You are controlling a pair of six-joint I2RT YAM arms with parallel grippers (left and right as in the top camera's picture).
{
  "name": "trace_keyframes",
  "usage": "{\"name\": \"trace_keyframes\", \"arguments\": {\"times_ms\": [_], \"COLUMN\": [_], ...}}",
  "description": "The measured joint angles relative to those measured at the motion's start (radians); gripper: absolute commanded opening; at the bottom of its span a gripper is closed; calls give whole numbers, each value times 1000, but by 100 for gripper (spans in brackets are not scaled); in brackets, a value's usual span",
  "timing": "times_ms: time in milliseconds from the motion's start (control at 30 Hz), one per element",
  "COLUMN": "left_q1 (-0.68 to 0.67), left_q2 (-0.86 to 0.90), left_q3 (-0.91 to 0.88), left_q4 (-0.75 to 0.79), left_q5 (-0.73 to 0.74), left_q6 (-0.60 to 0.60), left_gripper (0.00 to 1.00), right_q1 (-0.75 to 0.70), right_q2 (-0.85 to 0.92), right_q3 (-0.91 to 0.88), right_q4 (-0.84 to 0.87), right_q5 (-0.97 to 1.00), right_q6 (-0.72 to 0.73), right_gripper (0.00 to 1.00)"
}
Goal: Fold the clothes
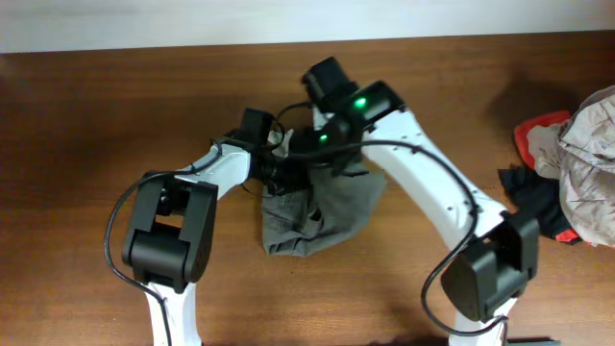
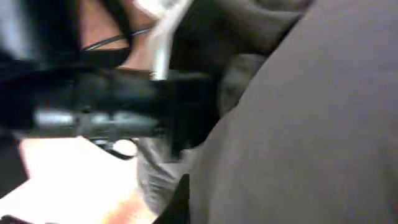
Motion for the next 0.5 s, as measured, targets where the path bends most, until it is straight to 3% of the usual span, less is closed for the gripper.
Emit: {"name": "trace_keyframes", "arguments": {"times_ms": [167,500], "left_q1": [-1,-3], "left_q2": [10,17], "left_q3": [-1,3], "left_q4": [5,-14], "left_q5": [3,3], "left_q6": [-13,29], "left_gripper": [7,18], "right_q1": [82,90], "right_q2": [71,100], "right_q3": [2,15], "right_q4": [29,19], "right_q5": [11,-3], "right_q6": [79,106], "right_gripper": [8,8]}}
